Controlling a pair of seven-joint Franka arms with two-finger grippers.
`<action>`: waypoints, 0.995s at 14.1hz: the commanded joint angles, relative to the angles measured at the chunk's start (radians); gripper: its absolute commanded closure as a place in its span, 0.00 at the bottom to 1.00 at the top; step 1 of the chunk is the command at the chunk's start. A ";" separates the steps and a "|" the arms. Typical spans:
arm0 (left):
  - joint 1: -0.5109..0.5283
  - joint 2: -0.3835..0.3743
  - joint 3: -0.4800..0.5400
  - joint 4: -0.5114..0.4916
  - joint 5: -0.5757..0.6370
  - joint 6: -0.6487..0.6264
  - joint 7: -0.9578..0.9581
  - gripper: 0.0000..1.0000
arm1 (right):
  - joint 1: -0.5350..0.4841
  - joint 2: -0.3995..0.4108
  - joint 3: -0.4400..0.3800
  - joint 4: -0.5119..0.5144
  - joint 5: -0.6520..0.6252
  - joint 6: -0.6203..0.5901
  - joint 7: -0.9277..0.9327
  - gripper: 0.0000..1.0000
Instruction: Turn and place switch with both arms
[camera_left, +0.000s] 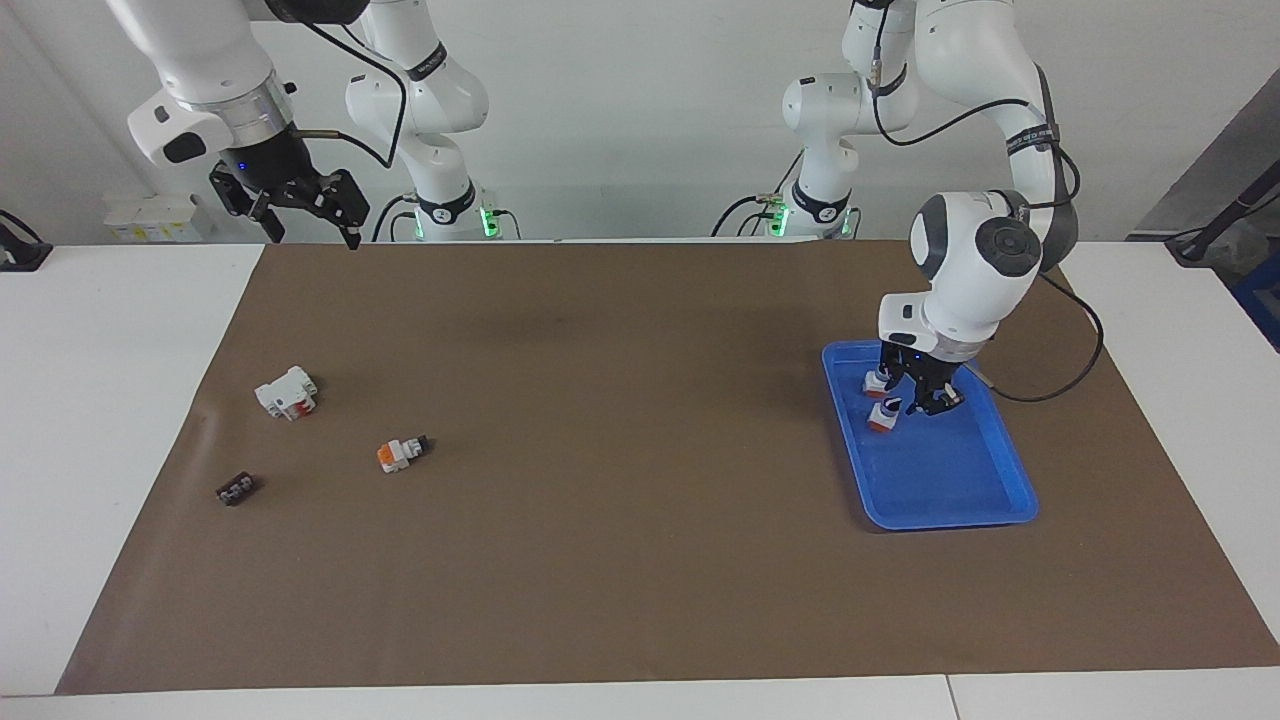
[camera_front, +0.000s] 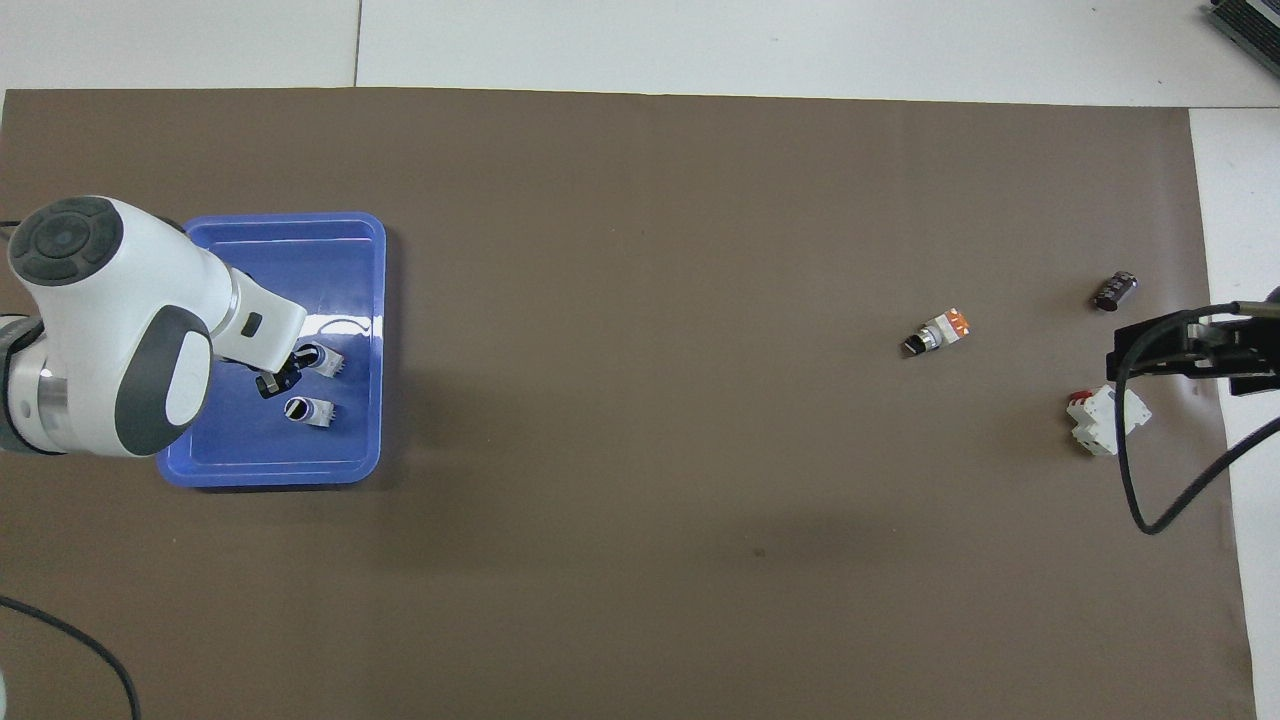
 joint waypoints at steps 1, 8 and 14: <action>-0.004 -0.061 -0.003 -0.063 0.024 0.014 -0.274 0.00 | -0.003 -0.029 -0.002 -0.039 0.009 0.031 -0.020 0.01; -0.024 -0.121 0.001 -0.003 0.023 -0.084 -0.582 0.00 | -0.003 -0.019 0.000 -0.013 0.014 0.018 -0.020 0.01; -0.015 -0.123 0.021 0.287 -0.008 -0.386 -0.697 0.00 | -0.009 -0.025 -0.003 -0.026 0.014 0.013 -0.009 0.00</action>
